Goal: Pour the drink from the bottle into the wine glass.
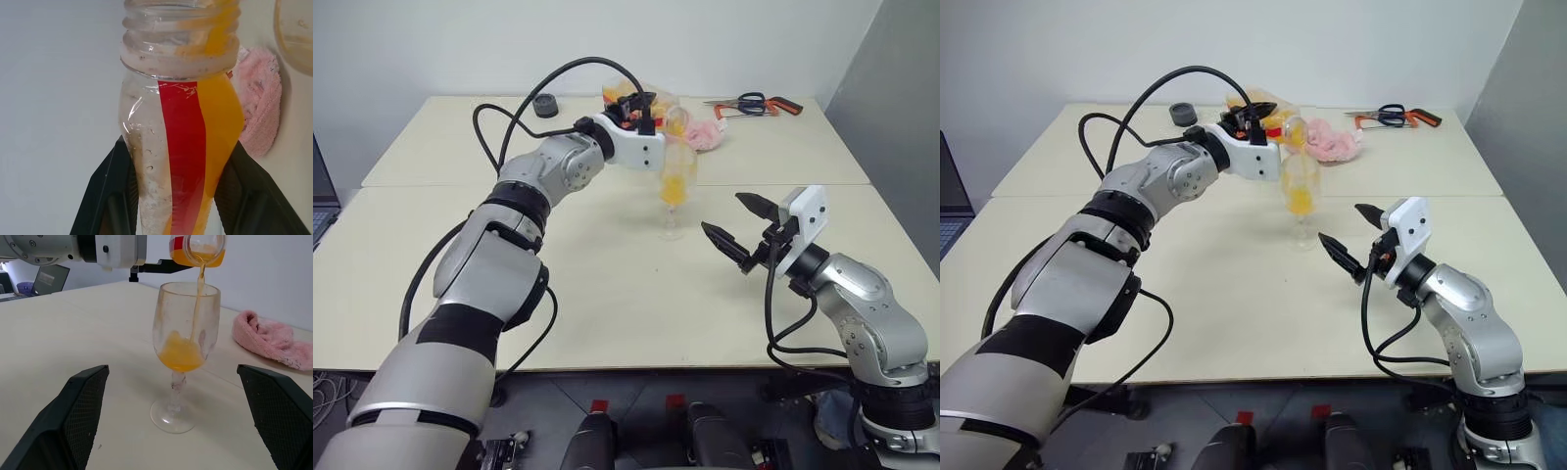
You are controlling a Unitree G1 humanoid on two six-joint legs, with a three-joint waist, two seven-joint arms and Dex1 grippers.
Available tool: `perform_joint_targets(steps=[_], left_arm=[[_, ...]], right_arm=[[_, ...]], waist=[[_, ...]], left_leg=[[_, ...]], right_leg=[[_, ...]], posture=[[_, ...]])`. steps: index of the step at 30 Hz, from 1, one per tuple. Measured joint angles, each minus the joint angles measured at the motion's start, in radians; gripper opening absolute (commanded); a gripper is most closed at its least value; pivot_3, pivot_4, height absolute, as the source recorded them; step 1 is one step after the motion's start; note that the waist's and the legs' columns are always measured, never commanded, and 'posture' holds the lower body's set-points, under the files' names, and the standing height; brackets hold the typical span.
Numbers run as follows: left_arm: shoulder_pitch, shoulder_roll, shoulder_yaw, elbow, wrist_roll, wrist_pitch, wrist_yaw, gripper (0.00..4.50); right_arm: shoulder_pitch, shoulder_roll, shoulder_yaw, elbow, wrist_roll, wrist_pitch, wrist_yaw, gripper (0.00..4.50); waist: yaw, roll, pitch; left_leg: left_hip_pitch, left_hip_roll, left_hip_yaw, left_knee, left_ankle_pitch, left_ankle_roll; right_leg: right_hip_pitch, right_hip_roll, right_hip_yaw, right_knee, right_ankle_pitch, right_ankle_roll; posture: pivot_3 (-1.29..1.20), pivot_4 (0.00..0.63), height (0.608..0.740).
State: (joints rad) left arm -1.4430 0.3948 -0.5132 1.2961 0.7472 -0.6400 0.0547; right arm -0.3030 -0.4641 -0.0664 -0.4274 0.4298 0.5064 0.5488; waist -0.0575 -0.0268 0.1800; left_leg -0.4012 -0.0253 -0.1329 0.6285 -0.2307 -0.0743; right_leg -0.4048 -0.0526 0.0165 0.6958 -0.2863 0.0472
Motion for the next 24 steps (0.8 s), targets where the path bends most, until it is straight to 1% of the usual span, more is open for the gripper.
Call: perform_joint_targets(steps=[24], left_arm=[[-0.010, 0.001, -0.001, 0.005, 0.000, -0.020, 0.001, 1.65]], right_arm=[[0.000, 0.003, 0.000, 0.000, -0.004, -0.019, -0.004, 4.50]], waist=[[0.000, 0.000, 0.000]], left_leg=[[0.000, 0.000, 0.000, 0.000, 0.000, 0.000]], right_leg=[[0.000, 0.000, 0.000, 0.000, 0.000, 0.000]], posture=[[0.00, 0.150, 0.740]])
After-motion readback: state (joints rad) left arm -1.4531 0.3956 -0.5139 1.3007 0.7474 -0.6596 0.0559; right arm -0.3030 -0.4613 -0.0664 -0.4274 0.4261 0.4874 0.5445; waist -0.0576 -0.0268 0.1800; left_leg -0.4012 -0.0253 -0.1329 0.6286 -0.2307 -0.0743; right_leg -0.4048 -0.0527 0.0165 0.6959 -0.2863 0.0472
